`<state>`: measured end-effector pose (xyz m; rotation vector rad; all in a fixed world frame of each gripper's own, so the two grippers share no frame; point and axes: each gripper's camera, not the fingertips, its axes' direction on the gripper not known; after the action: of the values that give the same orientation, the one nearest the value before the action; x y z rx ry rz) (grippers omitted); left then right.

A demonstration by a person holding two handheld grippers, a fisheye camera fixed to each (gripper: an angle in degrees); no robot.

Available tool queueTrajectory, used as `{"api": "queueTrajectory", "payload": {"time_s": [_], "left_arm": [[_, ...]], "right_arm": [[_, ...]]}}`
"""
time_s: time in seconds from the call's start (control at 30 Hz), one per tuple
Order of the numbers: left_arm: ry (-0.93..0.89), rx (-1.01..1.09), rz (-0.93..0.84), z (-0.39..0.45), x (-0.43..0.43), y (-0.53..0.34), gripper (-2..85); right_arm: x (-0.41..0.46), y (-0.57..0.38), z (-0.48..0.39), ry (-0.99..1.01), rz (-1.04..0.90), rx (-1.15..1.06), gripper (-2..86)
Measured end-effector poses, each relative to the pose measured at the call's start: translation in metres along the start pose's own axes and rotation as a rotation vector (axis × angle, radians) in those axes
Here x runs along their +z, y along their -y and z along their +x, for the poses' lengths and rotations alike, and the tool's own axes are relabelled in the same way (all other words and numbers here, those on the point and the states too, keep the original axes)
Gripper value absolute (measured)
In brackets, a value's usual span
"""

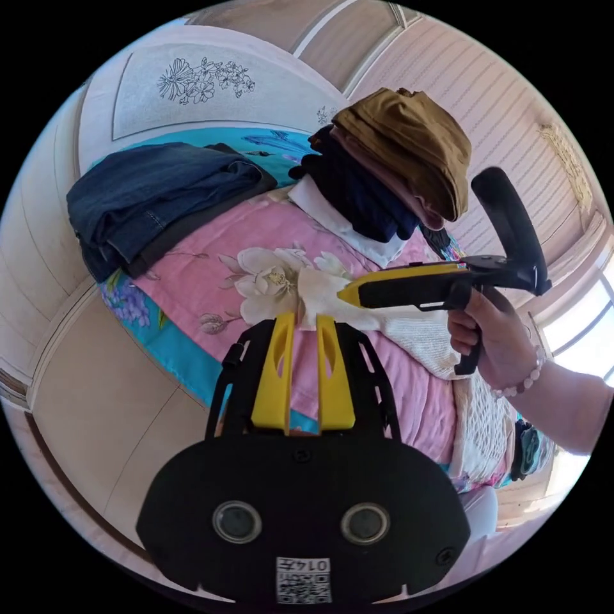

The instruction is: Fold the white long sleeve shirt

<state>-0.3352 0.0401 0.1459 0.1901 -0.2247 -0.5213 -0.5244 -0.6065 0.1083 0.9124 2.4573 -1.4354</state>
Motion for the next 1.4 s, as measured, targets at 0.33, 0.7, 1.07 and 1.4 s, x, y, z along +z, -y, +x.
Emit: {"api": "queueTrajectory", "payload": {"time_s": [0.33,0.7,1.07,1.4], "left_arm": [[-0.049,0.046,0.038,0.043,0.008,-0.03,-0.9],[-0.424,0.481,0.189,0.246,-0.034,-0.118,-1.0],[-0.718,0.841,0.043,0.484,0.02,-0.217,0.4],[-0.378,0.888,-0.21,0.534,0.108,-0.278,4.4]], "right_arm": [[-0.025,-0.065,0.0,-0.003,-0.059,0.123,0.8],[-0.233,-0.341,0.016,0.185,0.501,0.339,0.4],[-0.402,-0.664,0.02,-0.005,0.766,0.652,0.4],[-0.415,-0.895,0.043,0.035,0.76,1.129,1.2]]}}
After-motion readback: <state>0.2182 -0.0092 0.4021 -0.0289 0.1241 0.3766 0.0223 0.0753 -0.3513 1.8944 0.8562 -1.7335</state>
